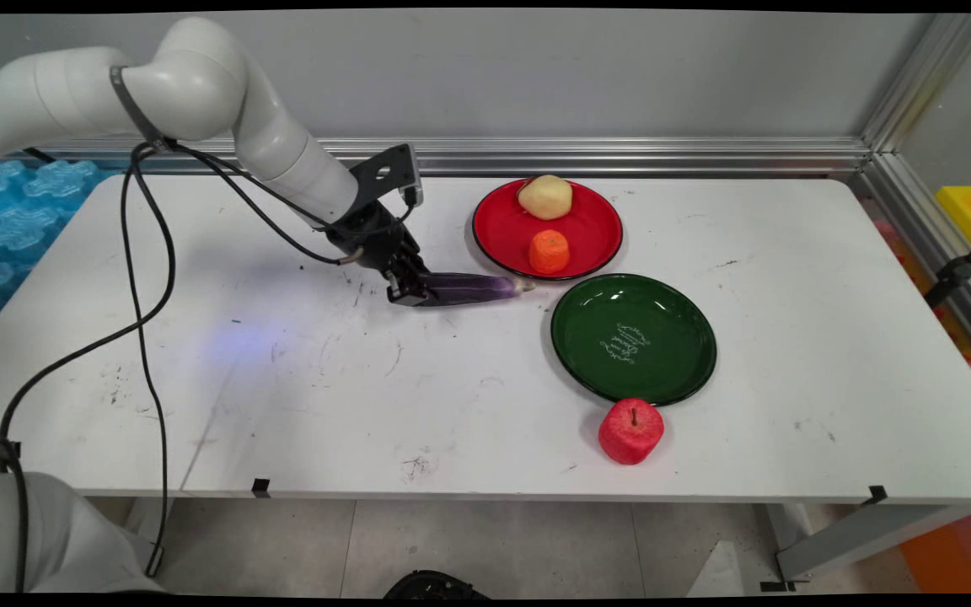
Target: Place the picked object on the table
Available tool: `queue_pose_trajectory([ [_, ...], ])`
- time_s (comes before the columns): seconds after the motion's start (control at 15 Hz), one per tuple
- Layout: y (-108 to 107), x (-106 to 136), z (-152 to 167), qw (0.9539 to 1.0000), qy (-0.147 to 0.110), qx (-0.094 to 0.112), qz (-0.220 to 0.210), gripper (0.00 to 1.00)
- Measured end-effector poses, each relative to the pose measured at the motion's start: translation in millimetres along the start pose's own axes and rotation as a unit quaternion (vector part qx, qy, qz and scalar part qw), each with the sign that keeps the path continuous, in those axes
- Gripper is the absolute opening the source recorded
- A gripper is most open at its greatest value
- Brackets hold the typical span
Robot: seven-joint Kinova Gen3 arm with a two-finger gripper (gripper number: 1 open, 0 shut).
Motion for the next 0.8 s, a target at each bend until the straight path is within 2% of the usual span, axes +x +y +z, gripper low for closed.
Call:
queue_pose_trajectory([
  [0.8,-9,1,24,0.9996,0.016,-0.01,0.021,0.0],
])
